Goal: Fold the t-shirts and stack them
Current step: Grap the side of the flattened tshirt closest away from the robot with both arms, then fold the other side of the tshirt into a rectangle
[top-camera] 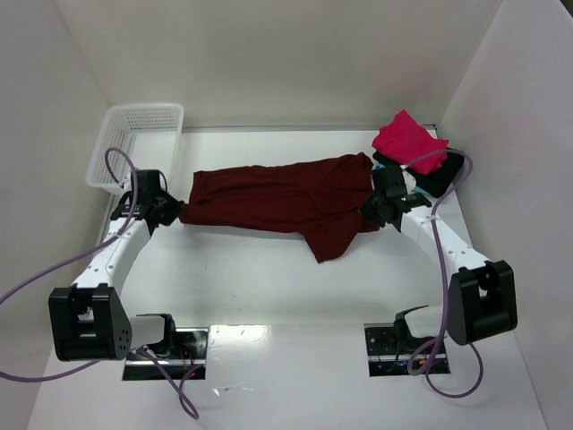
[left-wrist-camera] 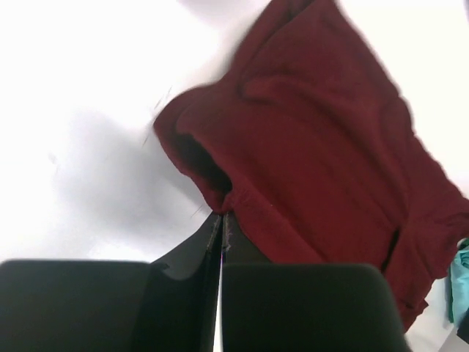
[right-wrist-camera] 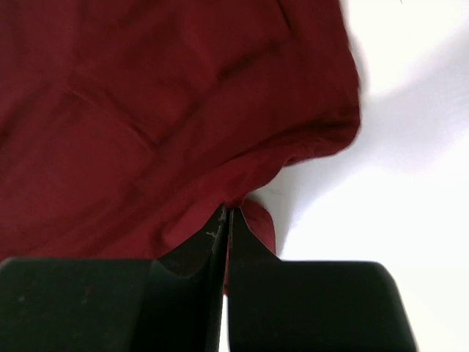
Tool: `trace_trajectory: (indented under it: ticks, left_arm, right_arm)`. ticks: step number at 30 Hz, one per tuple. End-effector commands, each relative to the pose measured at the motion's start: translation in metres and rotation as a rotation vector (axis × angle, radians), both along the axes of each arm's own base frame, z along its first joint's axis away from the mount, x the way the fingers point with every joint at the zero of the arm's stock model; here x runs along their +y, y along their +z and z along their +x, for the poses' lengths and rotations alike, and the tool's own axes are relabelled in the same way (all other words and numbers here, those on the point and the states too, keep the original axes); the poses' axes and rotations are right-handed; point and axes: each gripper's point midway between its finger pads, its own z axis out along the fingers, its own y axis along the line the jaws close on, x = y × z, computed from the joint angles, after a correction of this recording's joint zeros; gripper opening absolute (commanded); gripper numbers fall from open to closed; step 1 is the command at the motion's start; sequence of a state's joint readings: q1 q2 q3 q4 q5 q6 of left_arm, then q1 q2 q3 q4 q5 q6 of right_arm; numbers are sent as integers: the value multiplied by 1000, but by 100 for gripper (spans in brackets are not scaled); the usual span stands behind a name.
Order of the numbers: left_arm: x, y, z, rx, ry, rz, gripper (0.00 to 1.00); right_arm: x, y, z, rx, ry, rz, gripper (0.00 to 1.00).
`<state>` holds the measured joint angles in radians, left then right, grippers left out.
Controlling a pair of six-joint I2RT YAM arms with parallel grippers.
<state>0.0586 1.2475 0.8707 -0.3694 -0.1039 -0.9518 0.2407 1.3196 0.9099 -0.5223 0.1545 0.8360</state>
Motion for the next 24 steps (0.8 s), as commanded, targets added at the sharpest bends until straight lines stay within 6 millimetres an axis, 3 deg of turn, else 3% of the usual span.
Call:
trace_trajectory:
  ticks: [1, 7, 16, 20, 24]
  left_arm:
    - [6, 3, 22, -25, -14, 33, 0]
    - [11, -4, 52, -9, -9, 50, 0]
    - [16, -23, 100, 20, -17, 67, 0]
    - [17, -24, 119, 2, -16, 69, 0]
    - [22, -39, 129, 39, -4, 81, 0]
  right_arm:
    - [0, 33, 44, -121, 2, -29, 0]
    - [-5, 54, 86, -186, -10, -45, 0]
    - [-10, 29, 137, -138, -8, -83, 0]
    - [-16, 13, 150, -116, -21, -81, 0]
    - [-24, 3, 165, -101, -30, -78, 1]
